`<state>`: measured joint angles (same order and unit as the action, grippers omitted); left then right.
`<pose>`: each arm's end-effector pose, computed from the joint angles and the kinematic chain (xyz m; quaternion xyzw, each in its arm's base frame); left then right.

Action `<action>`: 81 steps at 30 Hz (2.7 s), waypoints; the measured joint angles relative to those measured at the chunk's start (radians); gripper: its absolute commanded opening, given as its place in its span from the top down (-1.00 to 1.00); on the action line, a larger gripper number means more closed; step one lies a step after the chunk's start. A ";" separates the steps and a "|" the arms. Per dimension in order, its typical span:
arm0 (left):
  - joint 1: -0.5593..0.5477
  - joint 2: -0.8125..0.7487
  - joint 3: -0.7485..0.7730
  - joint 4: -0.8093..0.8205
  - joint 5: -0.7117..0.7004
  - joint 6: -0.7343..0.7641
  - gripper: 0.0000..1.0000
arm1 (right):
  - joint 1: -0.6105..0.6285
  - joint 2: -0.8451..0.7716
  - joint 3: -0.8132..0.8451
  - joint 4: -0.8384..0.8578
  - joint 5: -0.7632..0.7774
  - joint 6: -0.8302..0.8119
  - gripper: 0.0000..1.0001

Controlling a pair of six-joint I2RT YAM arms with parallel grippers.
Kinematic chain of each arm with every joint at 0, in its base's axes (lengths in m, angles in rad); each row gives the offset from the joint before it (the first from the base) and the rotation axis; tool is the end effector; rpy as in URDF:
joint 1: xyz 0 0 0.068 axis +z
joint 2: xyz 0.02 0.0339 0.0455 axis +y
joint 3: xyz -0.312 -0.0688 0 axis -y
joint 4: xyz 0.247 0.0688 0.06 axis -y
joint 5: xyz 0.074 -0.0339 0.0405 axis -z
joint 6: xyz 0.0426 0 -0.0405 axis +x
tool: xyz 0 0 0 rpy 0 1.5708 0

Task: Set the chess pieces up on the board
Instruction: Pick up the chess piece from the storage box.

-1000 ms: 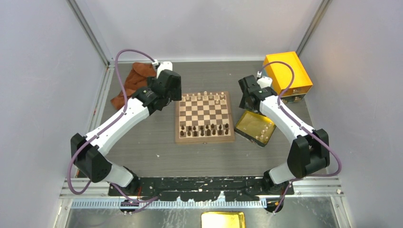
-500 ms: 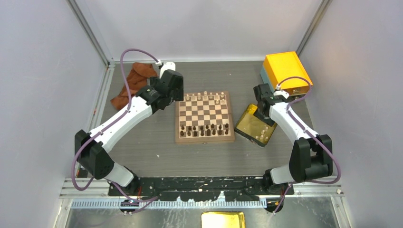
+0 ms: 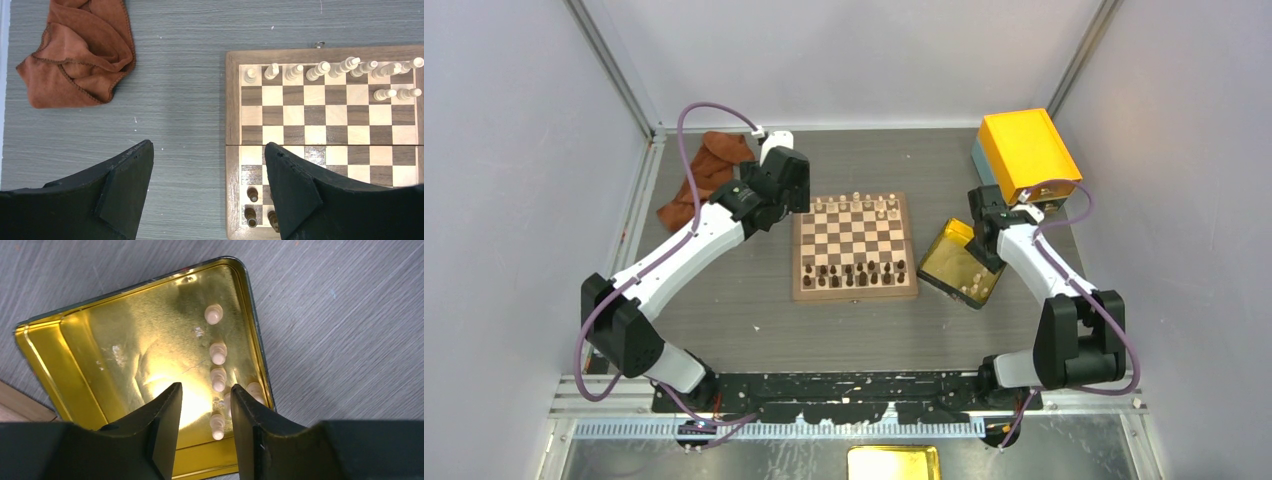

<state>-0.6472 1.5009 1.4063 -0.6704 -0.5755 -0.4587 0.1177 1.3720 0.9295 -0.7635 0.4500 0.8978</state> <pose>0.2764 -0.1798 0.3851 -0.0278 0.8887 0.0247 0.4571 0.2478 0.0106 0.2628 0.4019 0.8712 -0.1058 0.2612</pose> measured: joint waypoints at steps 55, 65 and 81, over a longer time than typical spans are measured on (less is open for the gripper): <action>0.000 0.011 0.000 -0.003 -0.007 0.021 -0.62 | -0.095 0.114 -0.076 0.118 -0.063 0.043 0.44; 0.000 0.014 0.000 -0.005 -0.008 0.022 -0.62 | -0.100 0.119 -0.075 0.123 -0.063 0.043 0.89; 0.000 0.014 0.000 -0.005 -0.011 0.022 -0.62 | -0.098 0.093 -0.014 0.098 -0.059 -0.006 0.98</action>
<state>-0.6472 1.5154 1.4063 -0.6754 -0.5869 -0.4370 0.0196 1.4651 0.9157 -0.6655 0.3908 0.8921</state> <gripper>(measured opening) 0.811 0.209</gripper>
